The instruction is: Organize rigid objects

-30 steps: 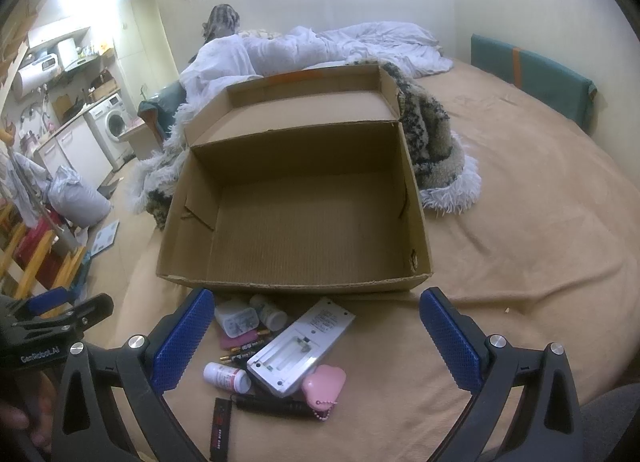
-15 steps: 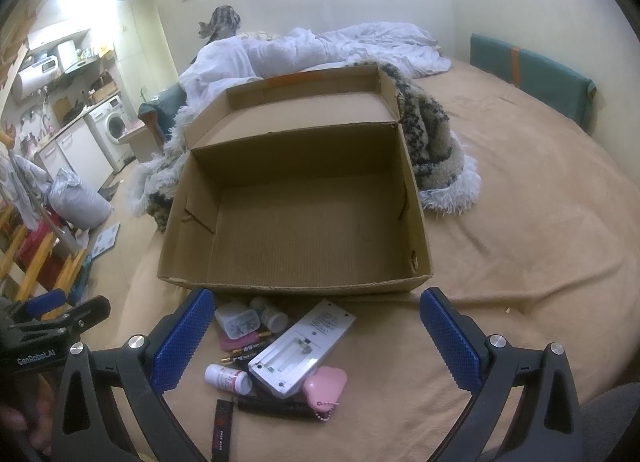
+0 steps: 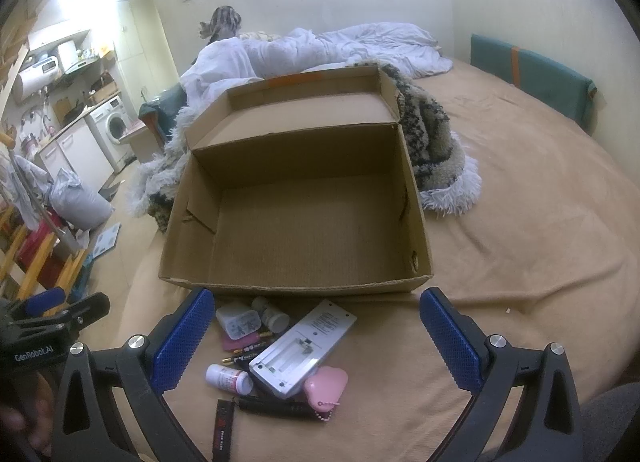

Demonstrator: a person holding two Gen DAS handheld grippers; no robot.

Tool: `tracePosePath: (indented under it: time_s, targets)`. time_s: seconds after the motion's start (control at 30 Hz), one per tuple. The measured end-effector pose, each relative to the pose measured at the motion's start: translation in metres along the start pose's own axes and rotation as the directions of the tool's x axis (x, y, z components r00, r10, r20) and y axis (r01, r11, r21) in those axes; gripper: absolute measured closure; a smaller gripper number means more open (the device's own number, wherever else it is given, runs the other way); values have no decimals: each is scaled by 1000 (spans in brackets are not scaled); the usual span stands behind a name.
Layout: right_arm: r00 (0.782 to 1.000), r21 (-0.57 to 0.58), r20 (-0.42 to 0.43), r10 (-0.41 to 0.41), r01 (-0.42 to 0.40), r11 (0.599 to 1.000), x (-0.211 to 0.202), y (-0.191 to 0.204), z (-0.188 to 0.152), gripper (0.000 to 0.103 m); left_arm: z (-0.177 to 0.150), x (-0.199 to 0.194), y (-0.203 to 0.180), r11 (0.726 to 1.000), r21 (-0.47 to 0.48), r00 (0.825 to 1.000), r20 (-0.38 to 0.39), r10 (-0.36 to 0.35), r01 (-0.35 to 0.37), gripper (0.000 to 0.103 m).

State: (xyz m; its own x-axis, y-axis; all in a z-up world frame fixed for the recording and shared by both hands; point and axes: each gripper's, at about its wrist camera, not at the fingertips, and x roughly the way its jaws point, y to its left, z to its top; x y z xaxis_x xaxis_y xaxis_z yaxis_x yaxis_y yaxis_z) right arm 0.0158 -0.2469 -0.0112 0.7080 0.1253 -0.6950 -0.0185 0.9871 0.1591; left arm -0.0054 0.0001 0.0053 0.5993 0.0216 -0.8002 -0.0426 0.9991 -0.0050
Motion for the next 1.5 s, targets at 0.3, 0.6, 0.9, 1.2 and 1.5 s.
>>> tracePosePath:
  time_s: [0.3, 0.6, 0.9, 1.2, 1.5]
  targets:
    - [1000, 1, 1, -1, 1, 1000, 0, -1, 0, 0, 0, 0, 1, 1000, 1, 1000, 1, -3, 3, 0]
    - [1000, 2, 1, -1, 1, 1000, 0, 0, 0, 0, 0, 1, 0, 1000, 1, 1000, -1, -4, 4, 0]
    - [1000, 1, 2, 0, 0, 1000, 0, 0, -1, 0, 0, 2, 1, 1000, 0, 1000, -5, -3, 3, 0]
    - [1000, 2, 2, -1, 1, 1000, 0, 0, -1, 0, 0, 2, 1, 1000, 1, 1000, -5, -4, 4, 0]
    - [1000, 9, 4, 1, -1, 1000, 0, -1, 0, 0, -1, 3, 3, 1000, 3, 1000, -6, 0, 0, 0]
